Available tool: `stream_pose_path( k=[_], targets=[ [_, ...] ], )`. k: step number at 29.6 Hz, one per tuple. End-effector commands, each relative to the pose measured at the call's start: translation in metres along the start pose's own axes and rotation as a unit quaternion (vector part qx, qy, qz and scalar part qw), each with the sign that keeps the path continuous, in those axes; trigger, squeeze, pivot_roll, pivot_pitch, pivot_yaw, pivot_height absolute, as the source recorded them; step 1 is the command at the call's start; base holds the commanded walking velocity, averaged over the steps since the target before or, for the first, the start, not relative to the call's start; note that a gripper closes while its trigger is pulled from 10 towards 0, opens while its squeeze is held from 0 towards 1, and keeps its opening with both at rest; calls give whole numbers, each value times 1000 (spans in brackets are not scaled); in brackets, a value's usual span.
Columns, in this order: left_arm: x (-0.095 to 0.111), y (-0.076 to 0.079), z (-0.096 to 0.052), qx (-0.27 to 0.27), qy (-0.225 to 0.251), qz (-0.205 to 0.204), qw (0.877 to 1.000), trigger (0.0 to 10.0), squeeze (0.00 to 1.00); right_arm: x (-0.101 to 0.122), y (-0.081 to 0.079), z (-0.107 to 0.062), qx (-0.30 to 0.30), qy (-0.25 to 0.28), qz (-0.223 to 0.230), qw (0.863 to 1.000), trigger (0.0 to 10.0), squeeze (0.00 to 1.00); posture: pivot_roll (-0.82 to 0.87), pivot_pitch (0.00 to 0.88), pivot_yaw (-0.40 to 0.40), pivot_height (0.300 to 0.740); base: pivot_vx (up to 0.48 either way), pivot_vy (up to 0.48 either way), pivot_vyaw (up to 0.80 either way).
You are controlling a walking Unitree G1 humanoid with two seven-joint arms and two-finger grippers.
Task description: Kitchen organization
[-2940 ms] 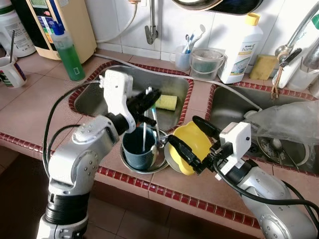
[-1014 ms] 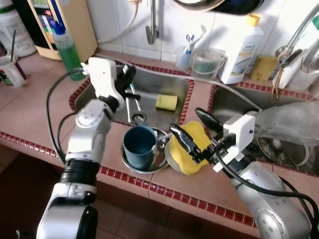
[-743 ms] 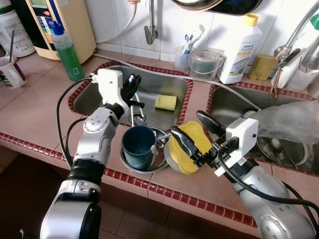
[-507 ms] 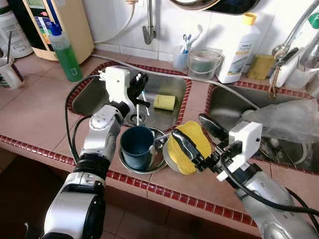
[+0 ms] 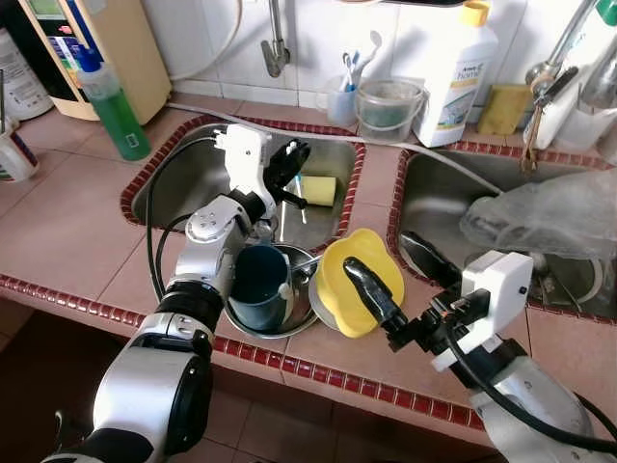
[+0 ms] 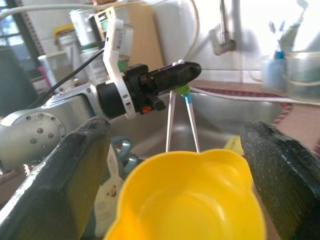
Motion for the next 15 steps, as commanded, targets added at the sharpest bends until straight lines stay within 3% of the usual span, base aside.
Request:
stream_pose_path(
  k=[1, 15],
  targets=[
    [7, -2, 3, -13, 7, 13, 1000, 10000, 0, 6, -4, -2, 0, 11, 0, 1000, 10000, 0, -307, 186, 120, 740, 0, 0, 0],
    [16, -7, 9, -27, 15, 12, 999, 10000, 0, 7, -4, -3, -9, 16, 7, 1000, 10000, 0, -301, 189, 129, 740, 0, 0, 0]
  ],
)
Point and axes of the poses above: a point about 5 cm out from each wrist's last joint towards the gripper, its own z axis pointing out of the wrist towards the gripper, its own x axis along the axis of the wrist's last joint, y = z × x, the point moved 1 cm from there along z, pointing out of the wrist towards the gripper, and after that the axes turned 15 degrees about z, right-handed, at the moved point
